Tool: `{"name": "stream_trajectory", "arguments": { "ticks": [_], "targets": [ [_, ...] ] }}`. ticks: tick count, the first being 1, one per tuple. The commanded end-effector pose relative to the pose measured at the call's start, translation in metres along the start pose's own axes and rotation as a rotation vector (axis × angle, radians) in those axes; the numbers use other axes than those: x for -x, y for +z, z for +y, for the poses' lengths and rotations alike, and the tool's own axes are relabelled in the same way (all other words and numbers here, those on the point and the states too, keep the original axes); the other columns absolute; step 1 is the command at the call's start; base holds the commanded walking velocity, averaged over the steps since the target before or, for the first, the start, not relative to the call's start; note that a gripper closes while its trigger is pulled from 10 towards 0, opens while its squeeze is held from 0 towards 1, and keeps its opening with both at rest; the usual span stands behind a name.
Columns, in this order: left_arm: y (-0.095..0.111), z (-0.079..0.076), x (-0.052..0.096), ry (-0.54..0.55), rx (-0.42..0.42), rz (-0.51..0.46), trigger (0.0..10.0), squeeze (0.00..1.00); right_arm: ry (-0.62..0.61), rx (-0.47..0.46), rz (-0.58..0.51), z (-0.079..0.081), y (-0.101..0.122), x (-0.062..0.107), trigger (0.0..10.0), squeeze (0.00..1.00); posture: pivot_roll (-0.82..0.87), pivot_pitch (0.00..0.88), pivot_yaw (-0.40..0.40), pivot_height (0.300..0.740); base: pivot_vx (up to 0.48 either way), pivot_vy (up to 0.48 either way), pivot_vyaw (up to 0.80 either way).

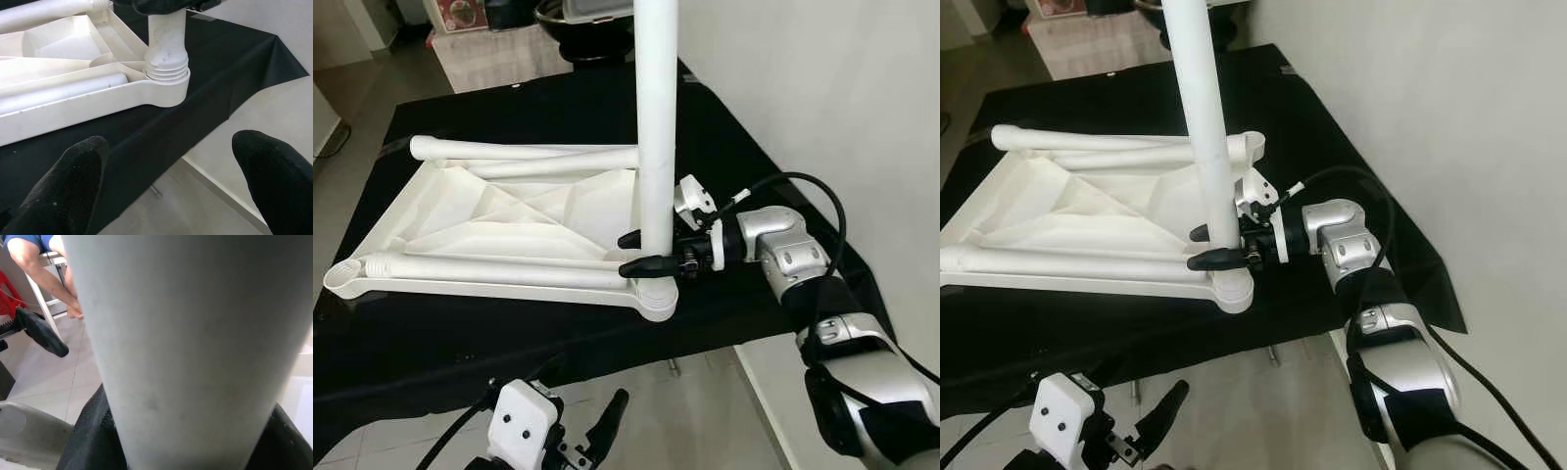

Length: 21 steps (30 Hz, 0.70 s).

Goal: Building children table

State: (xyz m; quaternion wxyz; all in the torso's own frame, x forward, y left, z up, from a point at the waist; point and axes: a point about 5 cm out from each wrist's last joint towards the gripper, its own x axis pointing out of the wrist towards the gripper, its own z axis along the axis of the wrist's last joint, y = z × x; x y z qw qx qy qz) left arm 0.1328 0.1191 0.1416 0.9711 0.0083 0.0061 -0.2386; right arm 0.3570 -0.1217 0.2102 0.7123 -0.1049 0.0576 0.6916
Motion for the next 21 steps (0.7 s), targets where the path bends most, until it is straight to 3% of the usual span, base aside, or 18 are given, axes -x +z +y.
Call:
{"name": "stream_trajectory", "arguments": {
  "ticks": [1, 7, 8, 9, 10, 11, 12, 13, 14, 20, 21],
  "targets": [
    [0.0, -0.001, 0.002, 0.006, -0.004, 0.013, 10.0, 0.0, 0.037, -0.043, 0.023, 0.002, -0.01, -0.004, 0.0, 0.0, 0.1, 0.16, 0.041, 0.74, 0.0, 0.0, 0.0],
    [0.0, -0.005, 0.006, 0.002, 0.006, 0.03, 10.0, 0.0, -0.048, -0.034, 0.014, -0.002, -0.012, 0.009, 0.0, 0.0, 0.1, 0.151, 0.042, 0.74, 0.0, 0.0, 0.0],
    [-0.001, -0.001, 0.005, 0.028, -0.017, 0.035, 10.0, 0.0, -0.443, -0.053, 0.044, 0.003, -0.036, 0.007, 0.0, 0.0, 0.07, 0.142, 0.046, 0.74, 0.0, 0.0, 0.0],
    [-0.001, -0.001, 0.005, 0.028, -0.017, 0.035, 10.0, 0.0, -0.443, -0.053, 0.044, 0.003, -0.036, 0.007, 0.0, 0.0, 0.07, 0.142, 0.046, 0.74, 0.0, 0.0, 0.0],
    [-0.002, 0.005, 0.002, 0.05, -0.035, 0.036, 10.0, 0.0, -0.769, -0.108, 0.066, 0.027, -0.056, 0.003, 0.0, 0.0, 0.05, 0.137, 0.059, 0.74, 0.0, 0.0, 0.0],
    [-0.002, 0.005, 0.002, 0.05, -0.035, 0.036, 10.0, 0.0, -0.769, -0.108, 0.066, 0.027, -0.056, 0.003, 0.0, 0.0, 0.05, 0.137, 0.059, 0.74, 0.0, 0.0, 0.0],
    [-0.004, 0.009, -0.001, 0.062, -0.05, 0.034, 10.0, 0.0, -1.025, -0.144, 0.082, 0.05, -0.064, 0.007, 0.0, 0.0, 0.05, 0.129, 0.068, 0.74, 0.0, 0.0, 0.0],
    [-0.004, 0.009, -0.001, 0.062, -0.05, 0.034, 10.0, 0.0, -1.025, -0.144, 0.082, 0.05, -0.064, 0.007, 0.0, 0.0, 0.05, 0.129, 0.068, 0.74, 0.0, 0.0, 0.0],
    [-0.005, 0.013, -0.005, 0.071, -0.061, 0.031, 10.0, 0.0, -1.166, -0.162, 0.083, 0.062, -0.065, 0.01, 0.0, 0.0, 0.03, 0.111, 0.082, 0.74, 0.0, 0.0, 0.0],
    [-0.008, 0.018, -0.01, 0.09, -0.077, 0.027, 10.0, 0.0, -1.081, -0.153, 0.019, 0.046, -0.055, -0.008, 0.0, 0.0, 0.03, 0.096, 0.072, 0.74, 0.0, 0.0, 0.0],
    [-0.009, 0.019, -0.011, 0.105, -0.077, 0.027, 10.0, 0.0, -1.063, -0.15, 0.003, 0.044, -0.051, -0.011, 3.8, 0.0, 0.02, 0.093, 0.073, 0.74, 0.0, 0.0, 0.0]
  ]
}}
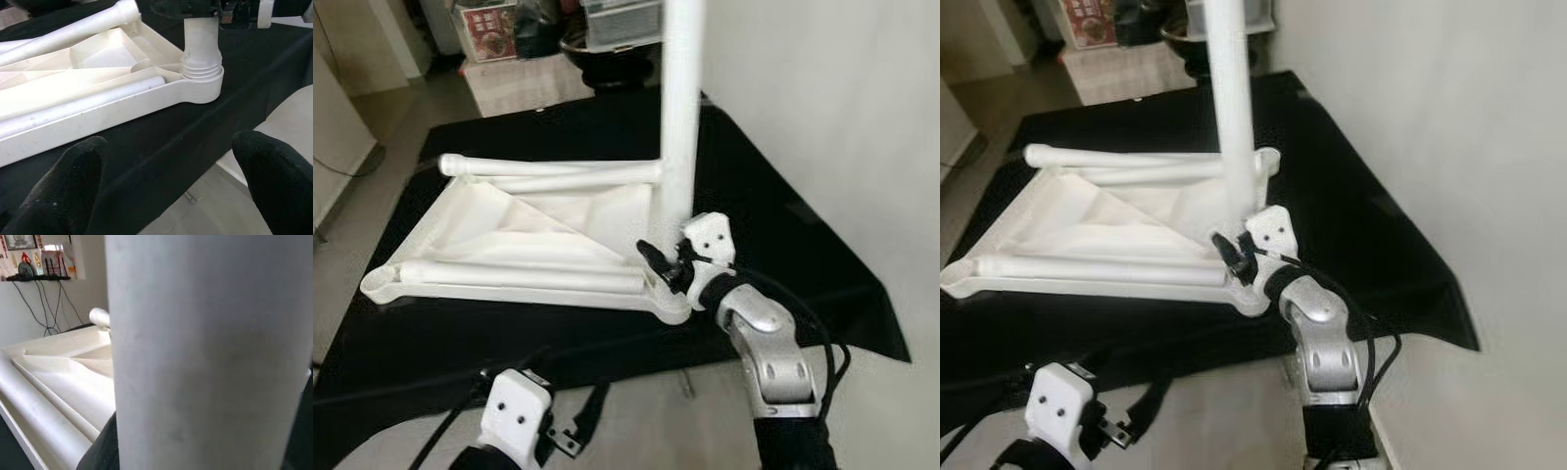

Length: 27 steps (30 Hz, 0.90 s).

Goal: Building children table

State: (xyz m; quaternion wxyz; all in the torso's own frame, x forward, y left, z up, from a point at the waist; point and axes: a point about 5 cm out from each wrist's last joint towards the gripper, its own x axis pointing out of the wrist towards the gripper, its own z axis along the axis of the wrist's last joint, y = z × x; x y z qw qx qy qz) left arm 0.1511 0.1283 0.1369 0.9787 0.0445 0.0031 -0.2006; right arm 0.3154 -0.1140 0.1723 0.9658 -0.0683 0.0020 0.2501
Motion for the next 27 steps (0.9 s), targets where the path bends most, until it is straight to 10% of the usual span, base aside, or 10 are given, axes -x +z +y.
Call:
{"name": "stream_trajectory", "arguments": {
  "ticks": [1, 3, 4, 5, 19, 20, 21, 27],
  "targets": [
    [-0.004, 0.003, 0.001, 0.036, -0.005, 0.016, 10.0, 0.0, -0.024, -0.024, 0.083, -0.005, -0.016, 0.0, 10.0, 0.0, 0.02, 0.091, 0.072, 0.74, 0.0, 0.0, 0.0],
    [-0.005, 0.005, 0.0, 0.051, -0.007, 0.019, 10.0, 0.0, 0.019, -0.032, 0.063, -0.001, -0.007, -0.004, 10.0, 0.0, 0.02, 0.088, 0.073, 0.74, 0.0, 0.0, 0.0],
    [-0.005, 0.006, -0.001, 0.067, -0.008, 0.018, 3.7, 0.0, 0.129, -0.013, 0.031, 0.004, 0.003, -0.009, 10.0, 0.0, 0.02, 0.088, 0.074, 0.74, 0.0, 0.0, 0.0],
    [-0.006, 0.007, -0.003, 0.077, -0.005, 0.017, 0.0, 0.0, 0.252, 0.018, -0.011, 0.011, 0.02, -0.012, 10.0, 0.0, 0.02, 0.083, 0.076, 0.74, 0.0, 0.0, 0.0],
    [-0.005, 0.007, -0.002, 0.09, 0.007, 0.012, 0.0, 0.0, 0.654, 0.124, -0.094, -0.01, 0.049, -0.046, 10.0, 0.0, 0.06, 0.095, 0.063, 0.74, 0.0, 0.0, 0.0],
    [-0.004, 0.006, 0.0, 0.093, 0.009, 0.012, 0.0, 0.0, 0.707, 0.112, -0.097, -0.009, 0.053, -0.049, 10.0, 0.85, 0.07, 0.104, 0.062, 0.74, 0.0, 0.0, 0.0],
    [-0.004, 0.005, 0.002, 0.097, 0.012, 0.014, 0.0, 0.0, 0.784, 0.097, -0.099, -0.006, 0.057, -0.05, 10.0, 1.0, 0.08, 0.11, 0.059, 0.74, 0.0, 0.0, 0.0],
    [-0.001, 0.003, 0.006, 0.101, 0.016, 0.016, 0.0, 0.0, 0.925, 0.092, -0.1, -0.004, 0.068, -0.053, 10.0, 1.0, 0.1, 0.131, 0.05, 0.74, 0.0, 0.0, 0.0]
  ]
}}
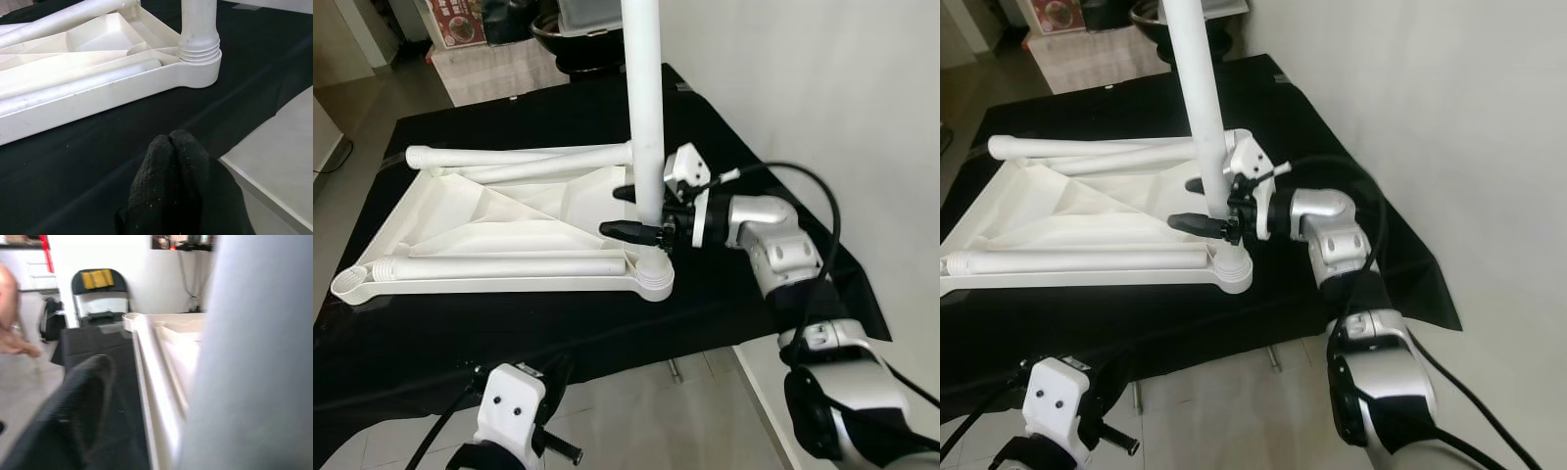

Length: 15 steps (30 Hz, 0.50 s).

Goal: Building children table

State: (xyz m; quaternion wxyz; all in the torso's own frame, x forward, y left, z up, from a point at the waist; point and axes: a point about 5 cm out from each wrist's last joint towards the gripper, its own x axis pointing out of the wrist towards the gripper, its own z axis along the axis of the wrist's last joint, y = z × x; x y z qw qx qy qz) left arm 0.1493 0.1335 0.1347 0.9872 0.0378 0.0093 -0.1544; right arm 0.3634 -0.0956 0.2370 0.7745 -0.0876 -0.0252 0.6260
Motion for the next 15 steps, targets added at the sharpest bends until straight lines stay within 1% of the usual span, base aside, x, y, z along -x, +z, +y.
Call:
{"name": "stream_trajectory", "arguments": {
  "ticks": [1, 2, 4, 5, 6, 7, 8, 11, 12, 13, 14, 15],
  "targets": [
    [0.002, -0.002, 0.003, 0.009, 0.0, 0.003, 0.0, 0.0, 0.106, 0.016, 0.001, 0.002, 0.005, -0.013, 10.0, 1.0, 0.1, 0.131, 0.05, 0.74, 0.0, 0.0, 0.0],
    [0.002, -0.002, 0.003, 0.009, 0.0, 0.003, 0.0, 0.0, 0.106, 0.016, 0.001, 0.002, 0.005, -0.013, 10.0, 1.0, 0.1, 0.131, 0.05, 0.74, 0.0, 0.0, 0.0],
    [0.003, -0.004, 0.004, -0.007, 0.01, 0.004, 0.0, 0.0, 0.184, 0.023, 0.054, 0.003, 0.002, -0.013, 10.0, 1.0, 0.1, 0.136, 0.047, 0.74, 0.0, 0.0, 0.0],
    [0.003, -0.004, 0.004, -0.007, 0.01, 0.004, 0.0, 0.0, 0.184, 0.023, 0.054, 0.003, 0.002, -0.013, 10.0, 1.0, 0.1, 0.136, 0.047, 0.74, 0.0, 0.0, 0.0],
    [0.004, -0.005, 0.005, -0.008, 0.017, 0.002, 7.6, 0.0, 0.22, 0.02, 0.072, 0.005, 0.0, -0.014, 10.0, 0.0, 0.11, 0.142, 0.045, 0.74, 0.0, 0.0, 0.0],
    [0.004, -0.005, 0.005, -0.008, 0.017, 0.002, 7.6, 0.0, 0.22, 0.02, 0.072, 0.005, 0.0, -0.014, 10.0, 0.0, 0.11, 0.142, 0.045, 0.74, 0.0, 0.0, 0.0],
    [0.004, -0.006, 0.006, -0.011, 0.021, 0.0, 10.0, 0.0, 0.241, 0.01, 0.083, 0.005, -0.001, -0.015, 10.0, 0.0, 0.11, 0.144, 0.044, 0.74, 0.0, 0.0, 0.0],
    [0.005, -0.007, 0.007, -0.011, 0.022, -0.001, 10.0, 0.0, 0.256, 0.012, 0.085, 0.006, -0.003, -0.017, 10.0, 0.0, 0.11, 0.146, 0.043, 0.74, 0.0, 0.0, 0.0],
    [0.006, -0.008, 0.008, -0.012, 0.024, -0.001, 10.0, 0.0, 0.271, 0.005, 0.081, 0.006, -0.004, -0.019, 2.0, 0.0, 0.11, 0.147, 0.04, 0.74, 0.0, 0.0, 0.0],
    [0.006, -0.008, 0.008, -0.012, 0.024, -0.001, 10.0, 0.0, 0.271, 0.005, 0.081, 0.006, -0.004, -0.019, 2.0, 0.0, 0.11, 0.147, 0.04, 0.74, 0.0, 0.0, 0.0],
    [0.006, -0.009, 0.008, -0.012, 0.025, -0.001, 10.0, 0.0, 0.285, -0.005, 0.077, 0.006, -0.005, -0.021, 0.0, 0.0, 0.11, 0.146, 0.039, 0.74, 0.0, 0.0, 0.0],
    [0.006, -0.009, 0.009, -0.013, 0.026, -0.001, 10.0, 0.0, 0.289, -0.004, 0.074, 0.006, -0.006, -0.021, 0.0, 0.0, 0.11, 0.146, 0.039, 0.74, 0.0, 0.0, 0.0]
  ]
}}
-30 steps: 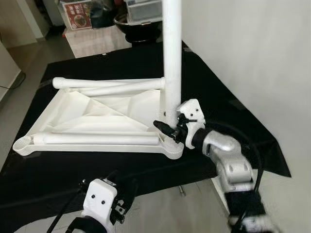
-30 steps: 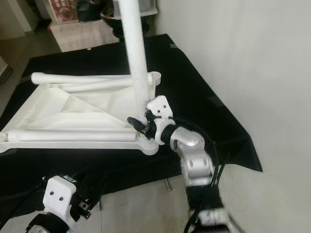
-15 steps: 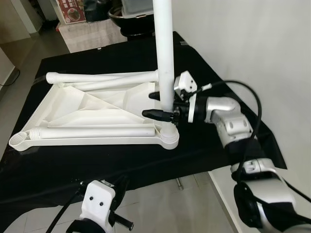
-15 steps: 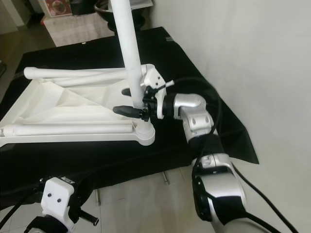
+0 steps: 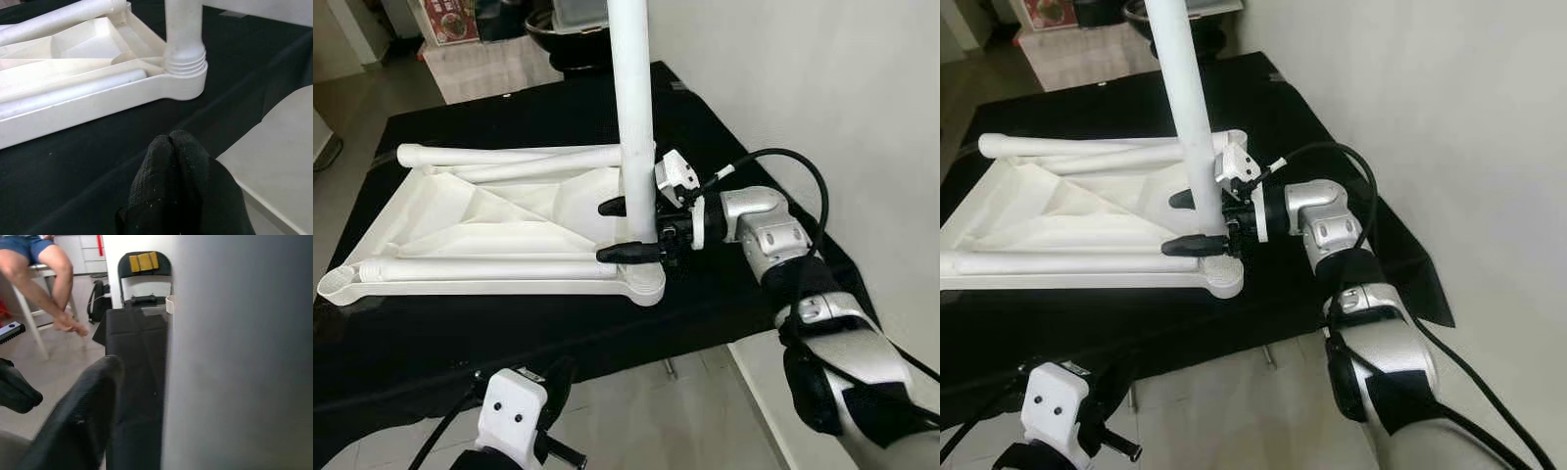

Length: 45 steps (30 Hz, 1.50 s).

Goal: Building children table

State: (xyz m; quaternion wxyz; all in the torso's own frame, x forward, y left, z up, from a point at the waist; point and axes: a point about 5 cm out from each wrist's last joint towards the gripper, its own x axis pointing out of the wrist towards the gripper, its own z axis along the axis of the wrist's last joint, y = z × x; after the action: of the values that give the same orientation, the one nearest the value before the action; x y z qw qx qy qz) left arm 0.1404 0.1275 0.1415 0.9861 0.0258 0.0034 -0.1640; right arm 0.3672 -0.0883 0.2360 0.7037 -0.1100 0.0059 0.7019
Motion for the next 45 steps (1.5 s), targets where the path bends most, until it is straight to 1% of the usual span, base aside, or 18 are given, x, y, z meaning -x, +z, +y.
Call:
{"name": "stream_trajectory", "arguments": {
  "ticks": [1, 8, 13, 14, 16, 18, 20, 21, 29, 30, 31, 32, 33, 35, 36, 40, 44, 45],
  "targets": [
    [-0.001, -0.001, 0.002, 0.007, 0.004, 0.015, 10.0, 0.0, 0.076, -0.008, 0.014, 0.005, -0.005, -0.015, 0.0, 0.0, 0.11, 0.146, 0.039, 0.74, 0.0, 0.0, 0.0],
    [-0.002, -0.002, 0.0, 0.007, 0.001, 0.016, 10.0, 0.0, 0.043, -0.008, 0.006, 0.004, -0.011, -0.007, 0.0, 0.0, 0.1, 0.133, 0.033, 0.74, 0.0, 0.0, 0.0],
    [-0.002, -0.002, -0.003, 0.009, 0.0, 0.012, 10.0, 0.0, -0.194, 0.046, 0.042, -0.001, -0.023, 0.004, 0.0, 0.0, 0.09, 0.129, 0.023, 0.74, 0.0, 0.0, 0.0],
    [-0.002, -0.002, -0.003, 0.011, 0.001, 0.01, 10.0, 0.0, -0.286, 0.041, 0.037, -0.001, -0.028, 0.006, 0.0, 0.0, 0.08, 0.126, 0.019, 0.74, 0.0, 0.0, 0.0],
    [-0.003, 0.0, -0.006, 0.016, 0.002, 0.004, 10.0, 0.0, -0.799, -0.042, -0.052, 0.017, -0.047, 0.001, 0.0, 0.0, 0.04, 0.127, 0.02, 0.74, 0.0, 0.0, 0.0],
    [-0.003, 0.001, -0.008, 0.017, 0.003, 0.002, 10.0, 0.0, -0.977, -0.079, -0.028, 0.042, -0.057, 0.001, 0.0, 0.0, 0.03, 0.124, 0.024, 0.74, 0.0, 0.0, 0.0],
    [-0.003, 0.001, -0.008, 0.017, 0.003, 0.002, 10.0, 0.0, -0.977, -0.079, -0.028, 0.042, -0.057, 0.001, 0.0, 0.0, 0.03, 0.124, 0.024, 0.74, 0.0, 0.0, 0.0],
    [-0.004, 0.002, -0.009, 0.017, 0.003, 0.001, 10.0, 0.0, -1.079, -0.101, -0.006, 0.06, -0.061, 0.004, 0.0, 0.0, 0.03, 0.124, 0.024, 0.74, 0.0, 0.0, 0.0],
    [-0.007, 0.005, -0.016, 0.012, 0.007, 0.003, 10.0, 0.0, -0.979, -0.068, -0.025, 0.068, -0.059, -0.022, 0.0, 0.0, 0.02, 0.095, 0.024, 0.74, 0.0, 0.0, 0.0],
    [-0.008, 0.005, -0.017, 0.014, 0.006, 0.003, 10.0, 0.0, -0.981, -0.061, -0.025, 0.065, -0.055, -0.023, 8.1, 0.0, 0.02, 0.096, 0.026, 0.74, 0.0, 0.0, 0.0],
    [-0.008, 0.005, -0.017, 0.014, 0.006, 0.003, 10.0, 0.0, -0.981, -0.061, -0.025, 0.065, -0.055, -0.023, 8.1, 0.0, 0.02, 0.096, 0.026, 0.74, 0.0, 0.0, 0.0],
    [-0.008, 0.006, -0.018, 0.016, 0.005, 0.004, 10.0, 0.0, -0.94, -0.046, -0.051, 0.06, -0.049, -0.024, 10.0, 0.0, 0.02, 0.098, 0.028, 0.74, 0.0, 0.0, 0.0],
    [-0.008, 0.006, -0.018, 0.018, 0.006, 0.004, 10.0, 0.0, -0.817, -0.012, -0.087, 0.056, -0.04, -0.028, 10.0, 0.11, 0.02, 0.099, 0.029, 0.74, 0.0, 0.0, 0.0],
    [-0.008, 0.006, -0.018, 0.017, 0.007, 0.004, 10.0, 0.0, -0.768, -0.004, -0.087, 0.058, -0.036, -0.03, 10.0, 0.11, 0.02, 0.099, 0.03, 0.74, 0.0, 0.0, 0.0],
    [-0.008, 0.006, -0.018, 0.014, 0.008, 0.004, 10.0, 0.0, -0.694, -0.027, -0.108, 0.059, -0.031, -0.029, 10.0, 1.0, 0.02, 0.101, 0.029, 0.74, 0.0, 0.0, 0.0],
    [-0.007, 0.006, -0.018, 0.013, 0.009, 0.004, 10.0, 0.0, -0.647, -0.045, -0.124, 0.06, -0.028, -0.028, 10.0, 1.0, 0.02, 0.101, 0.03, 0.74, 0.0, 0.0, 0.0],
    [-0.006, 0.004, -0.014, 0.01, 0.014, 0.004, 10.0, 0.0, -0.299, 0.077, -0.064, 0.051, -0.017, -0.01, 10.0, 1.0, 0.04, 0.118, 0.03, 0.74, 0.0, 0.0, 0.0],
    [-0.006, 0.004, -0.013, 0.011, 0.015, 0.004, 10.0, 0.0, -0.247, 0.097, -0.046, 0.048, -0.016, -0.007, 10.0, 0.9, 0.04, 0.12, 0.03, 0.74, 0.0, 0.0, 0.0]
  ]
}}
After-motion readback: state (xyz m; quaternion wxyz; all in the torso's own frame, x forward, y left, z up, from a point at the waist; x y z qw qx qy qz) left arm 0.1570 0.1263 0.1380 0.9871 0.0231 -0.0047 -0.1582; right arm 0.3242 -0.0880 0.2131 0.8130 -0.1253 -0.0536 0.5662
